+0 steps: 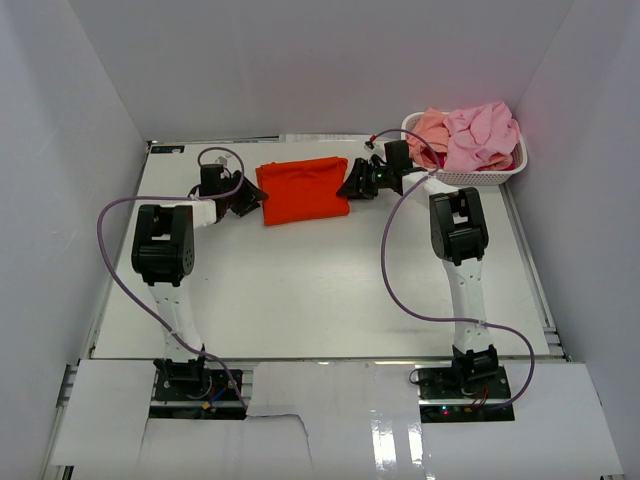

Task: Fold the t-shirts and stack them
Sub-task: Smooth out wrinkles on the folded tshirt

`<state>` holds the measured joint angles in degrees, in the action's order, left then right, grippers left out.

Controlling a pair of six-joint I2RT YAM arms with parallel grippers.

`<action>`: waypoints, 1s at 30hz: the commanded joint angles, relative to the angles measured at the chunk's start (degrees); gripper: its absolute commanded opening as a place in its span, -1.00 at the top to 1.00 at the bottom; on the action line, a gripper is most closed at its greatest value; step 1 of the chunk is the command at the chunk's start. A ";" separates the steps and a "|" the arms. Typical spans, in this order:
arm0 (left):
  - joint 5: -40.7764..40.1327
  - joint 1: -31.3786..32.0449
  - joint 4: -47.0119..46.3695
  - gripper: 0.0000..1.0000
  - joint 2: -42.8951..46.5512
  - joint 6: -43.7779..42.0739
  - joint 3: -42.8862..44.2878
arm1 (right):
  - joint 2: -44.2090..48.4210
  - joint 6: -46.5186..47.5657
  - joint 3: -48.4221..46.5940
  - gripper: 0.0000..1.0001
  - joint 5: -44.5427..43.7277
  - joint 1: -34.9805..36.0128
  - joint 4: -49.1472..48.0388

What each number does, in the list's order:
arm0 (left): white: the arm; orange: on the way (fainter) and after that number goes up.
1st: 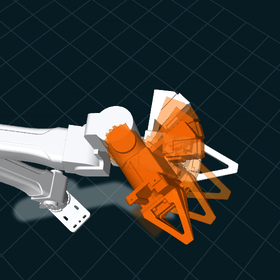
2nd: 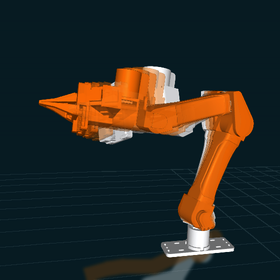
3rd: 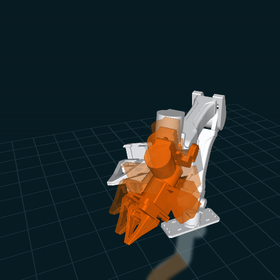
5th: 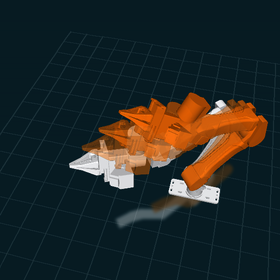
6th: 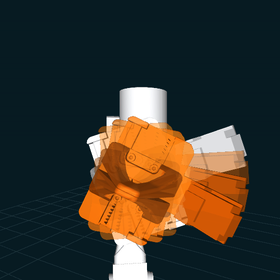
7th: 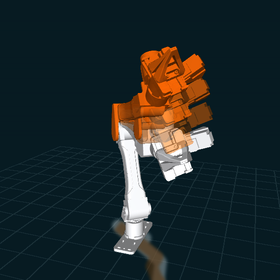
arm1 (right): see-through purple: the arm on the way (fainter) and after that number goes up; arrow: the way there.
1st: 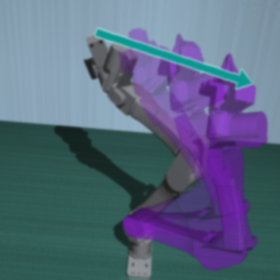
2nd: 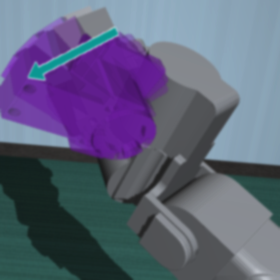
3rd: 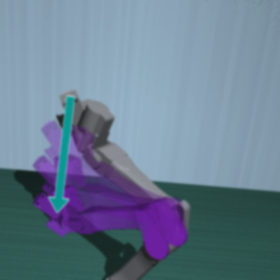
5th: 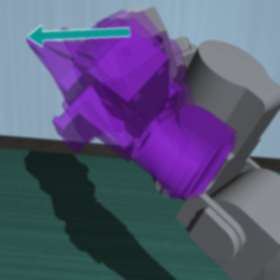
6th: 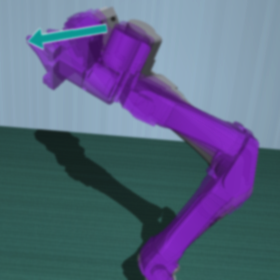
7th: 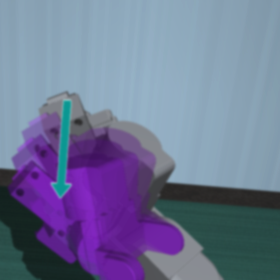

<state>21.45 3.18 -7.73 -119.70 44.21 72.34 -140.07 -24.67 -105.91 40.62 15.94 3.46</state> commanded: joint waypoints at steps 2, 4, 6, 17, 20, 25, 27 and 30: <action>0.78 0.42 0.52 -0.01 0.35 -0.26 -0.35 | -0.73 1.02 0.70 -0.03 -0.54 0.40 2.07; 1.22 0.51 0.87 0.03 -0.18 -0.26 0.00 | -0.73 1.20 0.79 -0.03 -0.54 0.40 2.51; 1.40 0.60 1.05 0.18 -0.53 -0.44 0.26 | -0.64 1.29 0.97 -0.02 -0.89 0.49 2.60; 2.54 1.30 3.50 0.87 -2.38 -1.84 2.98 | -1.43 2.17 -0.53 0.76 -1.68 0.84 5.85; 2.63 1.57 4.56 1.00 -2.82 -2.54 3.77 | -1.17 2.17 0.17 0.83 -1.86 1.11 6.11; 2.02 2.27 7.28 1.00 -3.08 -3.77 3.96 | 0.32 2.87 2.11 0.85 -2.30 1.63 7.43; 1.23 2.79 7.90 1.00 -2.30 -4.04 3.25 | 1.46 3.66 3.94 0.85 -2.91 2.07 8.48; 0.09 3.58 10.36 1.00 -0.37 -4.83 1.33 | 4.00 4.36 7.20 0.85 -3.70 2.60 8.31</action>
<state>23.11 5.17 -3.16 -122.23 41.56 75.44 -138.56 -23.16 -102.48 39.03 16.97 7.14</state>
